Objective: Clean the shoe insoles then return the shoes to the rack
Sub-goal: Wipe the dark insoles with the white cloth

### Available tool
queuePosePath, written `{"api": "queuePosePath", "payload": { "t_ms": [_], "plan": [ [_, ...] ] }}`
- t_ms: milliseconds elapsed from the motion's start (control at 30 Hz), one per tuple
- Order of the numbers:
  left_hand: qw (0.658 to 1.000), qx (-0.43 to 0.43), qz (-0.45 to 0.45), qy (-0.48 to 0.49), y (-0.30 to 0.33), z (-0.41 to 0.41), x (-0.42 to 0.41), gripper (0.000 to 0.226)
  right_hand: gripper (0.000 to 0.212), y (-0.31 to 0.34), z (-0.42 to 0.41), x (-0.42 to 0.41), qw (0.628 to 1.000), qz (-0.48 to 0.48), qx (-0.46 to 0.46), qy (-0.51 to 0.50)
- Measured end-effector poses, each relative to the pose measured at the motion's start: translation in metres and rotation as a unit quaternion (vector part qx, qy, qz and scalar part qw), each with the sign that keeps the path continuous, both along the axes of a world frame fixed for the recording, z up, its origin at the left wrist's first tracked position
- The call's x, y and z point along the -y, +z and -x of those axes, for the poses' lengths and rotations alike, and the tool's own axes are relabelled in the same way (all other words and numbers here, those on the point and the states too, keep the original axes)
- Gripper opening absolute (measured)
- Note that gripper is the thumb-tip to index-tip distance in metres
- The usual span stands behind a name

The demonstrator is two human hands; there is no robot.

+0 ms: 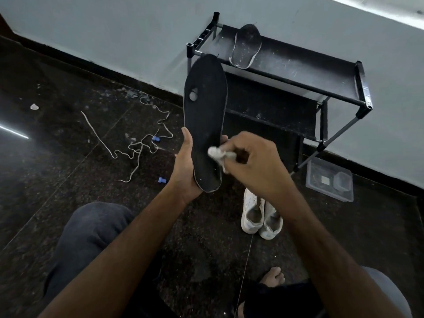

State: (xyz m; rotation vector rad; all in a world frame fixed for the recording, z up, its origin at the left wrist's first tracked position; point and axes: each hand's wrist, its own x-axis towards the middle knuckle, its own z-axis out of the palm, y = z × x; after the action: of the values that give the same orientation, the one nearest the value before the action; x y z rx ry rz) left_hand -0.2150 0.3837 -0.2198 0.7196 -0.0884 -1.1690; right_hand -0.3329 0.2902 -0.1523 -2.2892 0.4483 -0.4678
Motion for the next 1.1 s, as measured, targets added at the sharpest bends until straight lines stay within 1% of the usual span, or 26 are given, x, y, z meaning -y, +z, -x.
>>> {"api": "queuePosePath", "payload": {
  "t_ms": [33,67,100,167,233,267,300,367,400,433,467,500,533,600,667,700,733,767,800,833,867,900,933,967,1000,1100],
  "plan": [
    [1.000,-0.007,-0.001,-0.009,0.000,0.001,0.000,0.086,0.011,-0.008,-0.006,-0.003,0.999,0.038,0.015,-0.032],
    [1.000,-0.016,-0.004,-0.013,0.000,0.001,-0.001,0.085,0.015,-0.018,-0.009,-0.009,0.997,0.064,0.016,-0.035],
    [1.000,-0.015,-0.013,-0.009,0.000,0.001,-0.001,0.085,0.017,-0.026,-0.008,-0.016,0.997,0.072,0.000,-0.005],
    [0.999,0.009,-0.031,0.011,-0.005,-0.002,-0.003,0.086,0.017,-0.031,0.001,-0.026,0.987,0.073,-0.079,0.123],
    [0.999,0.012,-0.036,0.017,-0.011,-0.003,-0.005,0.091,0.016,-0.020,0.011,-0.023,0.947,0.066,-0.190,0.251],
    [0.999,0.007,-0.031,0.009,-0.012,-0.004,-0.004,0.093,0.016,-0.012,0.015,-0.018,0.933,0.055,-0.218,0.281],
    [1.000,0.002,-0.026,0.001,-0.012,-0.003,-0.003,0.093,0.014,-0.003,0.017,-0.011,0.939,0.036,-0.209,0.271],
    [1.000,-0.007,-0.012,-0.003,-0.009,0.000,0.000,0.091,0.011,0.011,0.014,0.003,0.980,0.005,-0.118,0.162],
    [1.000,-0.010,-0.006,-0.001,-0.007,0.001,0.002,0.090,0.011,0.011,0.008,0.007,0.994,0.027,-0.058,0.089],
    [1.000,-0.007,-0.012,-0.001,-0.006,0.002,0.002,0.088,0.013,0.006,0.002,0.008,0.998,0.063,-0.015,0.027],
    [1.000,0.002,-0.021,-0.006,-0.004,0.003,0.002,0.087,0.015,-0.002,-0.004,0.004,0.995,0.094,0.011,-0.010],
    [1.000,0.008,-0.025,-0.013,-0.003,0.003,0.001,0.087,0.016,-0.011,-0.009,-0.003,0.993,0.116,0.010,-0.016],
    [0.999,0.013,-0.030,-0.014,-0.004,0.003,0.000,0.088,0.016,-0.021,-0.009,-0.014,0.991,0.129,-0.019,0.011],
    [0.999,0.025,-0.048,0.006,-0.009,0.001,-0.003,0.089,0.017,-0.029,0.002,-0.032,0.974,0.136,-0.118,0.136],
    [0.998,0.032,-0.046,0.032,-0.013,-0.001,-0.005,0.090,0.019,-0.021,0.012,-0.032,0.925,0.124,-0.219,0.286],
    [0.998,0.035,-0.039,0.033,-0.012,-0.002,-0.004,0.091,0.020,-0.012,0.015,-0.026,0.904,0.100,-0.249,0.331],
    [0.998,0.040,-0.034,0.026,-0.010,0.000,-0.003,0.091,0.019,-0.002,0.016,-0.019,0.905,0.064,-0.255,0.335],
    [0.998,0.040,-0.033,0.017,-0.006,0.002,-0.001,0.090,0.017,0.007,0.015,-0.012,0.923,0.024,-0.238,0.302],
    [0.999,0.033,-0.030,0.010,-0.003,0.004,0.001,0.088,0.015,0.015,0.012,-0.003,0.950,-0.006,-0.195,0.244],
    [0.999,0.025,-0.027,0.005,-0.001,0.007,0.001,0.085,0.015,0.020,0.005,0.005,0.976,-0.007,-0.136,0.173],
    [0.999,0.024,-0.031,0.008,0.000,0.009,0.001,0.083,0.014,0.020,-0.004,0.011,0.992,0.020,-0.073,0.098],
    [0.999,0.030,-0.039,0.013,-0.001,0.010,0.001,0.080,0.014,0.019,-0.014,0.014,0.997,0.060,-0.024,0.032],
    [0.999,0.034,-0.038,0.017,-0.002,0.011,0.001,0.077,0.017,0.014,-0.026,0.014,0.994,0.104,0.001,-0.016],
    [0.999,0.032,-0.031,0.020,-0.003,0.011,0.000,0.073,0.020,0.007,-0.036,0.012,0.990,0.139,-0.003,-0.031],
    [0.999,0.024,-0.027,0.020,-0.002,0.010,-0.001,0.071,0.022,0.001,-0.042,0.006,0.986,0.165,-0.033,-0.017],
    [0.999,0.019,-0.039,0.005,-0.003,0.002,-0.005,0.080,0.016,-0.019,-0.031,-0.011,0.968,0.189,-0.130,0.104]
  ]
}}
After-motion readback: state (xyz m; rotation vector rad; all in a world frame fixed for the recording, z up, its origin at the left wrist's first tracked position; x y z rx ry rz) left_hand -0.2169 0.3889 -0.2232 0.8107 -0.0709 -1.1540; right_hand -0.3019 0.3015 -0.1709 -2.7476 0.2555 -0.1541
